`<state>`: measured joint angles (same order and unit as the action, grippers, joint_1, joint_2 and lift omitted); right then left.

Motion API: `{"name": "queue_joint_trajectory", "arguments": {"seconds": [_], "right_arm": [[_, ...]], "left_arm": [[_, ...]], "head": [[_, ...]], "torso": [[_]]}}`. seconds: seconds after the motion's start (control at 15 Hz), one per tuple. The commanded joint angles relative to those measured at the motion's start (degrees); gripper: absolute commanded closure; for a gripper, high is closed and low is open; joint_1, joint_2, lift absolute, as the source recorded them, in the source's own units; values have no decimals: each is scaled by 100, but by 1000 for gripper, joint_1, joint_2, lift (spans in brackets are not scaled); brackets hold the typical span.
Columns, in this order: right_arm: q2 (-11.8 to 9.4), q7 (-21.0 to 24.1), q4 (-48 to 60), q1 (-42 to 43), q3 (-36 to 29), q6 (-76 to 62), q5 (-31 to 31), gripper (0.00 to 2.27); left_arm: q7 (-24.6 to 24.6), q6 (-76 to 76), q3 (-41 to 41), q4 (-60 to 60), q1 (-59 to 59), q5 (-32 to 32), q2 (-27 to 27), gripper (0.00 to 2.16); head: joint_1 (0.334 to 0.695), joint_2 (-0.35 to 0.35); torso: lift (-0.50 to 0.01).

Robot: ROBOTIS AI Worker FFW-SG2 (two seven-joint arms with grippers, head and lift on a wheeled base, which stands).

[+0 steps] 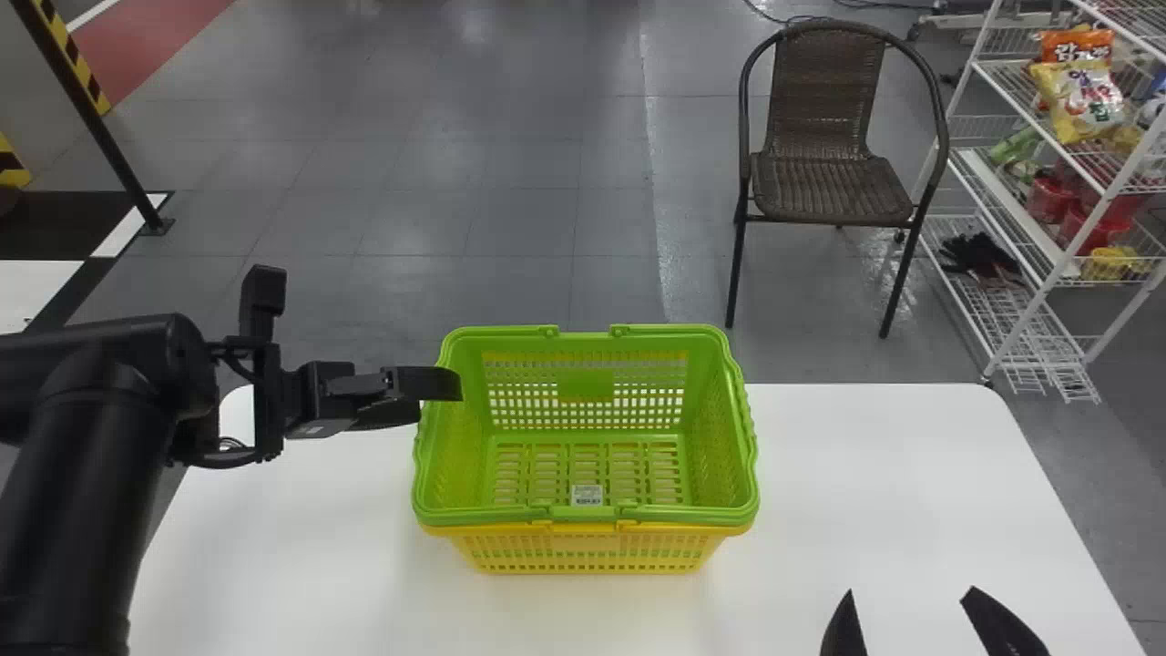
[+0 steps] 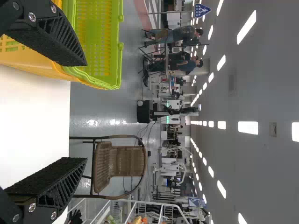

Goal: Grasp handle with right gripper to insert into left gripper then lift and swing left to center

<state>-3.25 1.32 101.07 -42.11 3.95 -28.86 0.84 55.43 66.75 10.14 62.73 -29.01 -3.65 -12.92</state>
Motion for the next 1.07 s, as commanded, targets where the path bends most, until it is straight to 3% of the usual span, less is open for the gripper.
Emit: {"name": "queue_joint_trajectory", "arguments": {"seconds": [0.0, 0.6, 1.0], "right_arm": [[0, 0, -9, 1, 0, -1, -5, 90], [17, 9, -17, 10, -52, -18, -32, 90], [44, 9, -255, 230, -211, -71, -111, 76]], "left_arm": [[56, 18, -4, -7, 0, -4, 0, 103], [434, 897, 76, 204, -131, -461, -61, 103], [548, 950, -118, 152, -342, -549, 18, 103]], "head": [[695, 43], [695, 29], [695, -19]], "torso": [[0], [0], [0]]}}
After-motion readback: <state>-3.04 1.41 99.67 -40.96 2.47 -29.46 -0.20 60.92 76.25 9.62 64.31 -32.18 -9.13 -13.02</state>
